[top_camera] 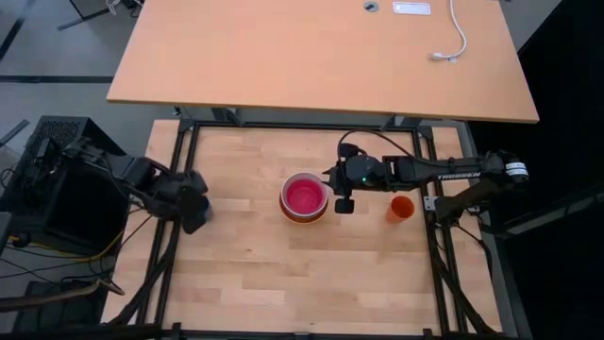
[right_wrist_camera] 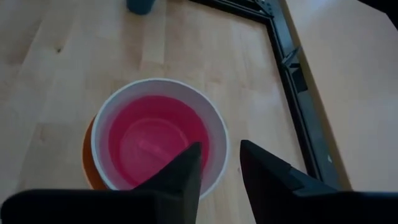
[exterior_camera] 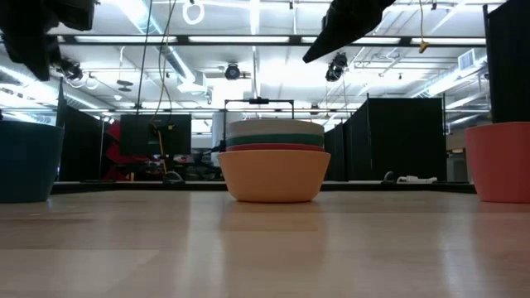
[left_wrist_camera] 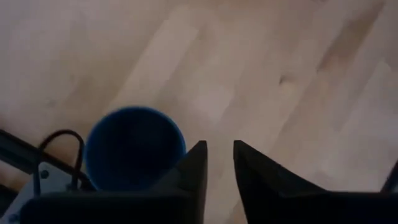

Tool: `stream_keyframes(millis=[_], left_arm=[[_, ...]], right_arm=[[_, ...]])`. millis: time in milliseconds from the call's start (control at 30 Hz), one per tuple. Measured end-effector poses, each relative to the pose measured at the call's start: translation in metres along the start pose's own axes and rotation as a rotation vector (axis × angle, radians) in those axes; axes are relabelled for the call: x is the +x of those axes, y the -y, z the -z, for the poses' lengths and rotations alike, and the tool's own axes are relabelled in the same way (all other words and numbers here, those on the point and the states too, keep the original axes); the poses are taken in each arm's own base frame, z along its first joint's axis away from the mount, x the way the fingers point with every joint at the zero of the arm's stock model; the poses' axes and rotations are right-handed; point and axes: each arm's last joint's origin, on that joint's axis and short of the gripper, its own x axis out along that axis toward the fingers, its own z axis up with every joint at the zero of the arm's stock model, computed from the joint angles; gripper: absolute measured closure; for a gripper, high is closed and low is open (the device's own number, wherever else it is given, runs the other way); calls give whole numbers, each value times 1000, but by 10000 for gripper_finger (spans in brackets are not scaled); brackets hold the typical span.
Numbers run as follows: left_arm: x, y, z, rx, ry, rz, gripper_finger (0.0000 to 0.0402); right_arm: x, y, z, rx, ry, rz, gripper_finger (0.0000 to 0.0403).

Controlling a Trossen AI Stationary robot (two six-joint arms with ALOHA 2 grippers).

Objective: Nest bowls inside each other
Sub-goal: Put the blue cup to the left side of the stacked bowls

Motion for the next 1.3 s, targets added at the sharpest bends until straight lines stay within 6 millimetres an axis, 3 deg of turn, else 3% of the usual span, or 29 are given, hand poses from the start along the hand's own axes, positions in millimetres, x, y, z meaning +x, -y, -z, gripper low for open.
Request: stream_keyframes(millis=[300, 567, 767, 1300], left_arm=[[8, 14, 4, 67, -98, 13, 235], [24, 24, 1, 111, -168, -93, 183], [31, 21, 3, 119, -238, -249, 172], [61, 17, 13, 121, -233, -261, 181]], right_arm=[[0, 0, 0, 22, 2, -5, 284], [0, -1, 0, 39, 6, -25, 282], [0, -2, -1, 57, 7, -26, 292], [0, -2, -1, 65, 8, -28, 288]])
